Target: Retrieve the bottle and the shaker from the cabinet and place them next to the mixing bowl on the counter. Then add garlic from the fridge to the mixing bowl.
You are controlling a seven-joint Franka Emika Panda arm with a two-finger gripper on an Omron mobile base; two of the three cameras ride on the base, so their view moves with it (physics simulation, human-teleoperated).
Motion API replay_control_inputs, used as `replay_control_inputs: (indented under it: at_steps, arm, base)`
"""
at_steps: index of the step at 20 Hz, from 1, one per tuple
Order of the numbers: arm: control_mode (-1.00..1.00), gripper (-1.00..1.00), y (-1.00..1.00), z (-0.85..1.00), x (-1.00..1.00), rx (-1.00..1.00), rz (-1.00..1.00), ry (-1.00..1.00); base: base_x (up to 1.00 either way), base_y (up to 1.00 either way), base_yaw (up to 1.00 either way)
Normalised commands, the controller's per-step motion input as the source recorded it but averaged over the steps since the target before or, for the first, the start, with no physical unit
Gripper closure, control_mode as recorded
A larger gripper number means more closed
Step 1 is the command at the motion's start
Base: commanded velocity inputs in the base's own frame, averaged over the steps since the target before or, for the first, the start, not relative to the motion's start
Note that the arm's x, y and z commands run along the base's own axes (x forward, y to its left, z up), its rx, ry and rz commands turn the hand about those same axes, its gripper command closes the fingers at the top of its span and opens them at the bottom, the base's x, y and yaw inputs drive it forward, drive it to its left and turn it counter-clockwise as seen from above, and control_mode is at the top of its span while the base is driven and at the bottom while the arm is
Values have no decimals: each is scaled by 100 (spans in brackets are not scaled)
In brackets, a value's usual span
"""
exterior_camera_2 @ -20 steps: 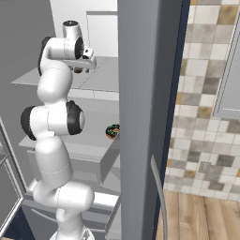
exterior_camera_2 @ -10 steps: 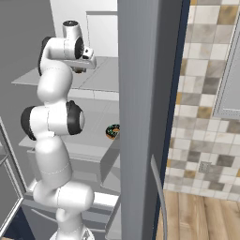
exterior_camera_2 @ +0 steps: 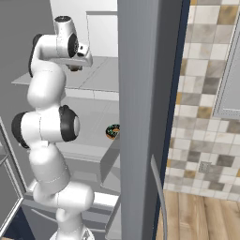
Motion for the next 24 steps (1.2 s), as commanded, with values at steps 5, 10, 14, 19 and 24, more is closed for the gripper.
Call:
replay_control_inputs:
  at_steps: [5, 10, 14, 19, 24]
  arm:
    - [-100, 100, 0, 1, -100, 0, 0, -17]
    - [-100, 100, 0, 14, -100, 0, 0, -4]
    - [-100, 100, 0, 10, -100, 3, 3, 0]
    - [-100, 100, -1, 25, -100, 6, 5, 8]
    - [-100, 100, -14, 17, -100, 6, 0, 11]
  base:
    - [0, 0, 0]
    - [0, 0, 0]
    - [0, 0, 0]
    - [0, 0, 0]
    - [0, 0, 0]
